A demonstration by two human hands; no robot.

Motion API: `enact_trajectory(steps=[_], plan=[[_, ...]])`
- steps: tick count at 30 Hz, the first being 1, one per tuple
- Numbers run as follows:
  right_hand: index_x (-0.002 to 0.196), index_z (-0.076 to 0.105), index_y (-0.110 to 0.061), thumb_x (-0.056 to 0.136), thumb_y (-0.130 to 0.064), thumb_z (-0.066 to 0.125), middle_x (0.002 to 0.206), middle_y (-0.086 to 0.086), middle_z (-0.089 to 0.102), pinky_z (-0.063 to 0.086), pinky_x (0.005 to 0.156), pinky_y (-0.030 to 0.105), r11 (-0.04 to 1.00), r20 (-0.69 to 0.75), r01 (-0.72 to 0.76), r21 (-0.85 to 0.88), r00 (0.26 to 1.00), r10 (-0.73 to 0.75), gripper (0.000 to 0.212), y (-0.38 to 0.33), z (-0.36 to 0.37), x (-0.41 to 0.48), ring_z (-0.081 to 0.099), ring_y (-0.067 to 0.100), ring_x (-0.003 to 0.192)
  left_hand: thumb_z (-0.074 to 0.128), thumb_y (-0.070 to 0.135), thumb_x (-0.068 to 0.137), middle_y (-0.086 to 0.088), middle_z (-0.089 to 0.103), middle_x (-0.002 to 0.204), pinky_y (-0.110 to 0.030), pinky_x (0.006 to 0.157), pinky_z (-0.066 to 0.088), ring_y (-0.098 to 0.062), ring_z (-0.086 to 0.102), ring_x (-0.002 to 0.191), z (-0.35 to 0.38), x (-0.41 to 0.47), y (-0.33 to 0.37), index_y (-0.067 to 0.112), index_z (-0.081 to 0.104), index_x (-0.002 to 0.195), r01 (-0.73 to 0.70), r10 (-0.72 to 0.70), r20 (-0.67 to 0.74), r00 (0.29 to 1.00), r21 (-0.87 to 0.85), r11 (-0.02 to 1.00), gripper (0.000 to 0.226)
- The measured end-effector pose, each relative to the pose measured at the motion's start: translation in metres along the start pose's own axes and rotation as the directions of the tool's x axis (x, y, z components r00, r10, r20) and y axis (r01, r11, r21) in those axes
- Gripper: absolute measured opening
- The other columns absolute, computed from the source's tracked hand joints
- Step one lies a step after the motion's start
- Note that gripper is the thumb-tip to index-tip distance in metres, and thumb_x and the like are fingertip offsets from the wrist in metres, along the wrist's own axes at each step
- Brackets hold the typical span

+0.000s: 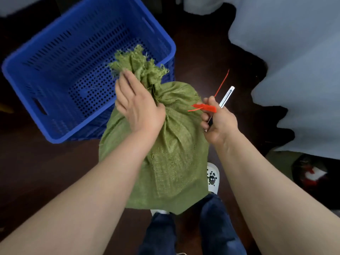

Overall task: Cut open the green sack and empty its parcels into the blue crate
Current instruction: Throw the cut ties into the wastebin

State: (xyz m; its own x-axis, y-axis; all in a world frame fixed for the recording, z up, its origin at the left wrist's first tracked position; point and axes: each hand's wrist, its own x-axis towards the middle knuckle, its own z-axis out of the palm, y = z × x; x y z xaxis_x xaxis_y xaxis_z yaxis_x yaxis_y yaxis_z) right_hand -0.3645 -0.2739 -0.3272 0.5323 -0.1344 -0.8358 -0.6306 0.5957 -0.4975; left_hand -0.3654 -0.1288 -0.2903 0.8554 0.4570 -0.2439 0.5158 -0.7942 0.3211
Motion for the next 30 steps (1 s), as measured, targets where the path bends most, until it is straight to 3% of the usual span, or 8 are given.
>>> enact_trajectory(steps=[3, 5, 8, 11, 14, 16, 21, 30], plan=[[0.085, 0.057, -0.013, 0.092, -0.019, 0.057, 0.069, 0.006, 0.069, 0.024, 0.03, 0.013, 0.997, -0.073, 0.042, 0.071, 0.997, -0.036, 0.009, 0.003, -0.026, -0.016, 0.039, 0.005, 0.033, 0.064, 0.018, 0.076, -0.012, 0.001, 0.159, -0.046, 0.117, 0.007, -0.032, 0.004, 0.147, 0.008, -0.04, 0.015, 0.012, 0.005, 0.151, -0.308, 0.31, -0.039, 0.95, 0.037, 0.951, 0.096], [0.087, 0.057, -0.013, 0.09, -0.016, 0.059, 0.063, 0.003, 0.07, 0.024, 0.03, 0.013, 0.99, -0.14, 0.075, 0.117, 0.989, -0.058, 0.005, 0.006, -0.047, -0.028, 0.039, 0.005, 0.033, 0.062, 0.016, 0.077, -0.009, 0.005, 0.159, -0.041, 0.118, 0.009, -0.029, 0.009, 0.146, 0.017, -0.062, 0.026, 0.017, 0.018, 0.149, -0.454, 0.453, 0.094, 0.886, -0.014, 0.891, 0.085], [0.089, 0.055, -0.012, 0.089, -0.012, 0.059, 0.056, 0.001, 0.071, 0.024, 0.03, 0.012, 0.969, -0.23, 0.114, 0.22, 0.971, -0.062, 0.004, 0.015, -0.088, -0.046, 0.041, 0.005, 0.032, 0.056, 0.009, 0.081, -0.005, 0.033, 0.15, -0.034, 0.116, 0.024, -0.024, 0.032, 0.138, 0.036, -0.089, 0.042, 0.017, 0.037, 0.143, -0.55, 0.566, 0.308, 0.764, -0.147, 0.822, 0.065], [0.093, 0.054, -0.011, 0.089, -0.01, 0.058, 0.058, 0.003, 0.071, 0.026, 0.031, 0.012, 0.939, -0.324, 0.145, 0.311, 0.945, -0.039, 0.005, 0.026, -0.137, -0.06, 0.042, 0.005, 0.034, 0.05, 0.006, 0.085, -0.001, 0.059, 0.131, -0.034, 0.105, 0.04, -0.021, 0.052, 0.124, 0.058, -0.118, 0.06, 0.019, 0.05, 0.134, -0.541, 0.555, 0.504, 0.662, -0.191, 0.819, 0.05], [0.086, 0.054, -0.01, 0.09, -0.009, 0.057, 0.067, 0.008, 0.061, 0.024, 0.03, 0.013, 0.893, -0.416, 0.201, 0.403, 0.909, -0.017, 0.005, 0.032, -0.197, -0.069, 0.041, 0.005, 0.033, 0.05, 0.007, 0.085, 0.0, 0.07, 0.116, -0.032, 0.1, 0.045, -0.02, 0.06, 0.114, 0.089, -0.155, 0.08, 0.02, 0.062, 0.121, -0.511, 0.499, 0.605, 0.62, -0.171, 0.842, 0.04], [0.076, 0.052, -0.01, 0.089, -0.008, 0.058, 0.067, 0.007, 0.054, 0.021, 0.028, 0.013, 0.861, -0.473, 0.232, 0.452, 0.881, 0.011, 0.014, 0.033, -0.24, -0.072, 0.037, 0.004, 0.03, 0.05, 0.009, 0.085, -0.001, 0.071, 0.114, -0.032, 0.101, 0.045, -0.02, 0.062, 0.113, 0.113, -0.181, 0.095, 0.02, 0.065, 0.117, -0.5, 0.488, 0.638, 0.596, -0.18, 0.847, 0.037], [0.073, 0.055, -0.012, 0.087, -0.01, 0.061, 0.064, 0.006, 0.06, 0.022, 0.028, 0.013, 0.851, -0.616, 0.264, 0.454, 0.783, 0.086, 0.016, 0.023, -0.341, -0.06, 0.035, 0.003, 0.028, 0.057, 0.013, 0.086, -0.005, 0.069, 0.118, -0.036, 0.098, 0.049, -0.027, 0.063, 0.11, 0.178, -0.243, 0.145, 0.019, 0.069, 0.112, -0.469, 0.441, 0.738, 0.511, -0.191, 0.862, 0.029], [0.067, 0.051, -0.011, 0.087, -0.016, 0.065, 0.056, 0.005, 0.052, 0.023, 0.03, 0.013, 0.77, -0.709, 0.413, 0.486, 0.702, 0.071, 0.025, -0.045, -0.444, -0.006, 0.034, 0.006, 0.028, 0.059, 0.01, 0.086, -0.004, 0.067, 0.118, -0.027, 0.092, 0.047, -0.021, 0.062, 0.108, 0.25, -0.296, 0.215, 0.017, 0.066, 0.117, -0.434, 0.407, 0.764, 0.5, -0.186, 0.881, 0.032]])
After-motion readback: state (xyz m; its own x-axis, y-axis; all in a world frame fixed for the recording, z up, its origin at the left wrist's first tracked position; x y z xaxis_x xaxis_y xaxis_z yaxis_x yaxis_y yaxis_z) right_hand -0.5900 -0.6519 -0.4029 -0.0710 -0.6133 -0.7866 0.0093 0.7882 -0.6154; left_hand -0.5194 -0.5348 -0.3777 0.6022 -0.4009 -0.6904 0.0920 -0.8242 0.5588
